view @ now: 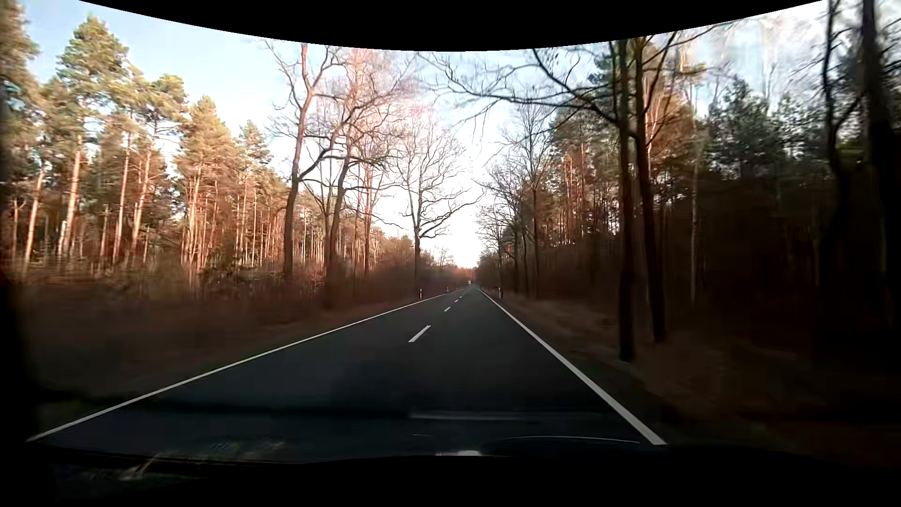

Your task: Follow the waypoints while adhering to traffic rules and regulations

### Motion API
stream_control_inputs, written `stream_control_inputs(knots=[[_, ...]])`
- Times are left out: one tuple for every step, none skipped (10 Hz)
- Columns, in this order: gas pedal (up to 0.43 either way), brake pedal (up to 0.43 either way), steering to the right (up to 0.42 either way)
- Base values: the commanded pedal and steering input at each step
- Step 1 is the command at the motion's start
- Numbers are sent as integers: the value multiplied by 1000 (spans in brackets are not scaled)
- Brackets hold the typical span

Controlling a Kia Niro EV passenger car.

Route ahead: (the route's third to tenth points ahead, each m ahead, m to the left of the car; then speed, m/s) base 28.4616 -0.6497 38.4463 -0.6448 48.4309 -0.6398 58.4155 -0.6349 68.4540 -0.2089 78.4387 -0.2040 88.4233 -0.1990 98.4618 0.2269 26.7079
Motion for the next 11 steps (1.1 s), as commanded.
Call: stream_control_inputs(knots=[[197,0,-2],[197,0,-2],[197,0,-2],[197,0,-2],[189,0,-1],[189,0,-1],[189,0,-1],[189,0,-1],[189,0,-1],[189,0,-1],[189,0,-1]])
